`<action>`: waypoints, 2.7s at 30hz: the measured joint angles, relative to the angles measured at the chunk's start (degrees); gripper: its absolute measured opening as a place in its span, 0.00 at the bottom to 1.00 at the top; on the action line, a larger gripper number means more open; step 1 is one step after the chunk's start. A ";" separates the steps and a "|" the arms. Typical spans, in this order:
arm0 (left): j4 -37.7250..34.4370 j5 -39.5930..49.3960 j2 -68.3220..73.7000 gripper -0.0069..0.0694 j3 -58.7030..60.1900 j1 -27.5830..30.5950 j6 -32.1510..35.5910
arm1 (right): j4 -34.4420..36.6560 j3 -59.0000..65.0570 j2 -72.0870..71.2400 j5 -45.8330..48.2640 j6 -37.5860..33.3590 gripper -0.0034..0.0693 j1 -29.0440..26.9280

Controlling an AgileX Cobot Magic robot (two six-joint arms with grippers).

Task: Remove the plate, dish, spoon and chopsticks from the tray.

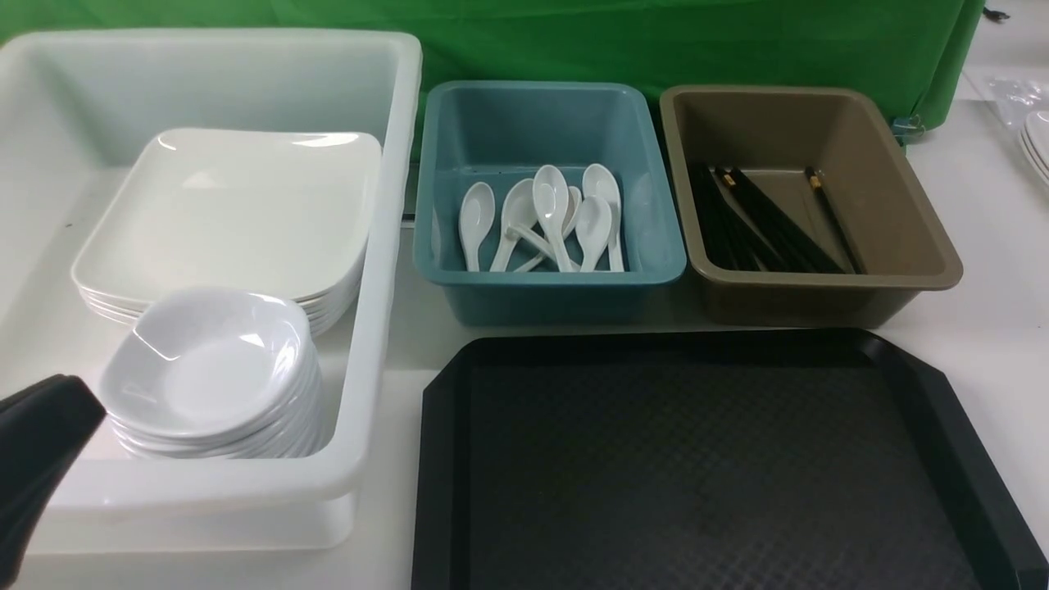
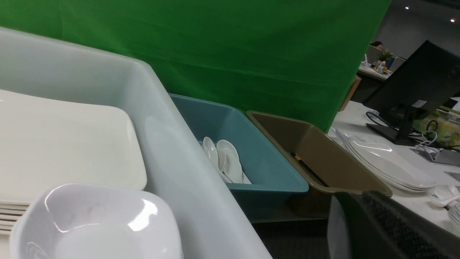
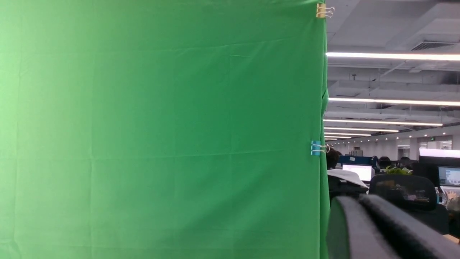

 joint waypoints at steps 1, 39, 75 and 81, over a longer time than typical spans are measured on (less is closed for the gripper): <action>0.00 -0.08 0.00 0.10 0.00 0.00 0.00 | 0.00 0.00 0.00 0.00 0.00 0.15 0.00; 18.96 1.17 -11.77 0.11 19.28 20.17 -0.17 | 0.00 0.00 -0.04 -0.05 0.00 0.28 0.00; 18.96 1.17 -11.77 0.11 19.28 20.17 -0.17 | -12.05 22.20 -0.06 5.44 1.36 0.38 0.00; 18.96 1.17 -11.77 0.11 19.28 20.17 -0.28 | -14.60 31.12 -3.23 15.64 7.82 0.38 -0.04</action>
